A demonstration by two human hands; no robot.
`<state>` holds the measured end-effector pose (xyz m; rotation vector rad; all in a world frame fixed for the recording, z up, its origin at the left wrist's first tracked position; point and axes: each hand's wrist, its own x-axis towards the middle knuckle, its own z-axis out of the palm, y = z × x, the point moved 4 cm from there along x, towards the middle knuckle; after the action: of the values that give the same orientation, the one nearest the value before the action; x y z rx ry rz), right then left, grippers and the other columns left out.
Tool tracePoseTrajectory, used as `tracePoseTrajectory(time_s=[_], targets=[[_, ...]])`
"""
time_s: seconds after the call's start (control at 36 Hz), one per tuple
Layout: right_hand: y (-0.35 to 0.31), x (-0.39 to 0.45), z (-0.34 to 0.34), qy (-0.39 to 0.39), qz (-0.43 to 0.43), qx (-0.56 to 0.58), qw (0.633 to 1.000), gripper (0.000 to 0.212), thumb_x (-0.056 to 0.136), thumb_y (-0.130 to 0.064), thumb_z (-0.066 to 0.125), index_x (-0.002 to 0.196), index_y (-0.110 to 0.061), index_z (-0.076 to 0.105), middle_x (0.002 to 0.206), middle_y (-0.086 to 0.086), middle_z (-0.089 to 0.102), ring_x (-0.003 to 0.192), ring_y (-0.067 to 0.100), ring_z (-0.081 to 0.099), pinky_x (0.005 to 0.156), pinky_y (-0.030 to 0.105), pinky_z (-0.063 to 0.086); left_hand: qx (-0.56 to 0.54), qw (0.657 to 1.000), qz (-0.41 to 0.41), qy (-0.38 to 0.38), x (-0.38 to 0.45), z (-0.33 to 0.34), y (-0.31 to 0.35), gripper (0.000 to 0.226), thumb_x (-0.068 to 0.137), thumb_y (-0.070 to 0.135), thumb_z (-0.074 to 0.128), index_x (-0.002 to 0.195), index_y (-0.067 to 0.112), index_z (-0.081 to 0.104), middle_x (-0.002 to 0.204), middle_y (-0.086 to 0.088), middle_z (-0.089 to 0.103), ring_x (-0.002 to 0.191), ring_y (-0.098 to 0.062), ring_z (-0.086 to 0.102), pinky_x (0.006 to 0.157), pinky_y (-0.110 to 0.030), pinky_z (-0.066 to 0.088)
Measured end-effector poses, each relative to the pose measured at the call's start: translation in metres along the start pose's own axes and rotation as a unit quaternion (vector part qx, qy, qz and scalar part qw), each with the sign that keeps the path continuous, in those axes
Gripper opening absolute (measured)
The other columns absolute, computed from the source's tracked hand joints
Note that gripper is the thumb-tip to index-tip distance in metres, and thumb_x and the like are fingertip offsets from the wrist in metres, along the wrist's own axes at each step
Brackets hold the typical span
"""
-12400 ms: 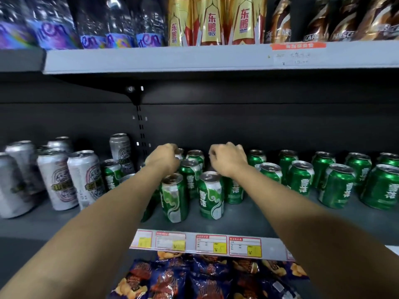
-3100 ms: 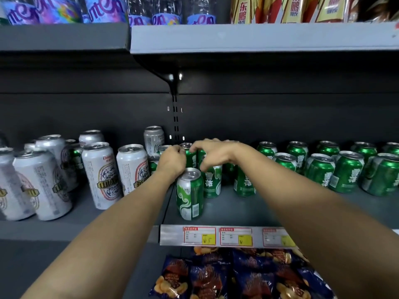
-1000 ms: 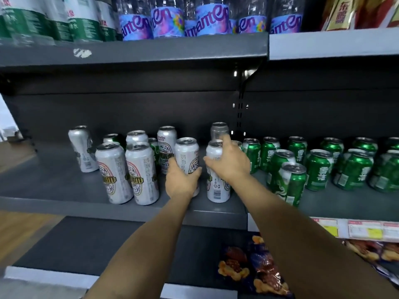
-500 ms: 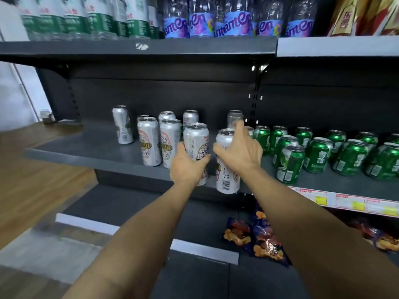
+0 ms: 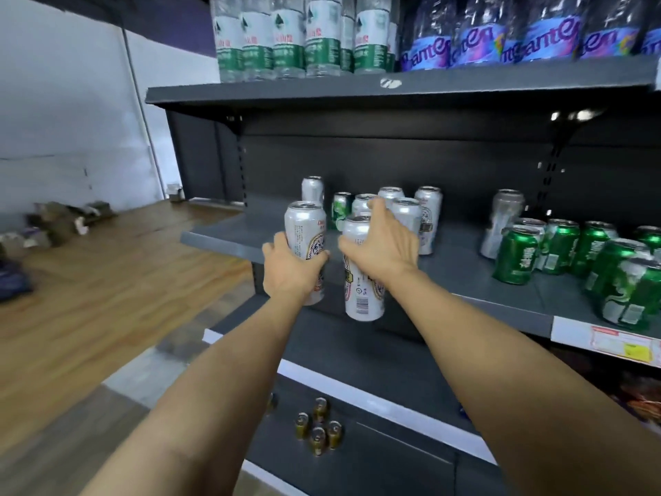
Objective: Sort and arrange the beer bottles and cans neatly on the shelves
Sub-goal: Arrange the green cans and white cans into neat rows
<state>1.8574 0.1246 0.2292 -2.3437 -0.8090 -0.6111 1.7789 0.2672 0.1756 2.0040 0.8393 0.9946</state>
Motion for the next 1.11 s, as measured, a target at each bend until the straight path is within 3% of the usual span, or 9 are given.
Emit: tracePoseTrajectory(time_s=[0.08,0.31,0.58,0.78,0.97,1.11], targets=[[-0.03,0.019,0.026,0.015,0.009,0.014,1.0,0.061,0.077,-0.05,0.062,0.123,-0.02,0.036,0.107,0.002,0.06,0.08,0.026,0.054,0.065,0.032,0.034,0.009,1.0,0.008,0.002,0.037,-0.018,-0.023,0.064,0.072,0.044,0.08,0.118,0.014,0.046,0.119,-0.009,0.04,0.105,-0.03,0.054,0.08,-0.035,0.042],[-0.082,0.07,0.076,0.044,0.052,0.024,0.997,0.063,0.077,-0.046,0.064,0.127,-0.019,0.035,0.119,0.005,0.056,0.096,0.029,0.059,0.068,0.032,0.033,0.0,1.0,0.026,-0.013,0.125,-0.042,-0.076,0.069,0.069,0.043,0.082,0.123,0.015,0.05,0.116,-0.011,0.044,0.108,-0.029,0.053,0.088,-0.037,0.045],[-0.092,0.138,0.13,0.046,0.068,0.012,0.997,0.071,0.08,-0.053,0.066,0.133,-0.021,0.032,0.127,0.004,0.054,0.102,0.03,0.062,0.071,0.032,0.038,-0.037,0.999,0.017,-0.016,0.218,-0.025,-0.094,0.07,0.07,0.044,0.082,0.123,0.013,0.049,0.117,-0.009,0.042,0.106,-0.03,0.054,0.083,-0.036,0.044],[-0.096,0.186,0.171,0.008,0.063,0.021,0.998,0.078,0.082,-0.056,0.066,0.14,-0.021,0.027,0.139,0.004,0.047,0.111,0.031,0.059,0.079,0.036,0.042,-0.031,0.999,0.01,-0.014,0.268,-0.006,-0.103,0.071,0.07,0.042,0.083,0.124,0.011,0.049,0.12,-0.011,0.042,0.104,-0.032,0.056,0.085,-0.039,0.046],[-0.105,0.216,0.211,-0.024,0.071,0.024,0.997,0.077,0.084,-0.054,0.065,0.141,-0.021,0.026,0.14,0.004,0.046,0.116,0.03,0.056,0.083,0.038,0.045,-0.002,0.999,-0.027,-0.026,0.308,0.013,-0.126,0.071,0.072,0.045,0.081,0.126,0.013,0.048,0.123,-0.01,0.043,0.104,-0.034,0.058,0.082,-0.042,0.045],[-0.11,0.233,0.234,-0.022,0.088,0.011,0.996,0.078,0.085,-0.055,0.063,0.143,-0.021,0.024,0.143,0.003,0.045,0.116,0.031,0.057,0.078,0.033,0.038,0.009,0.998,-0.049,-0.034,0.342,0.022,-0.139,0.075,0.071,0.049,0.08,0.128,0.014,0.048,0.124,-0.009,0.044,0.107,-0.034,0.058,0.082,-0.044,0.046]])
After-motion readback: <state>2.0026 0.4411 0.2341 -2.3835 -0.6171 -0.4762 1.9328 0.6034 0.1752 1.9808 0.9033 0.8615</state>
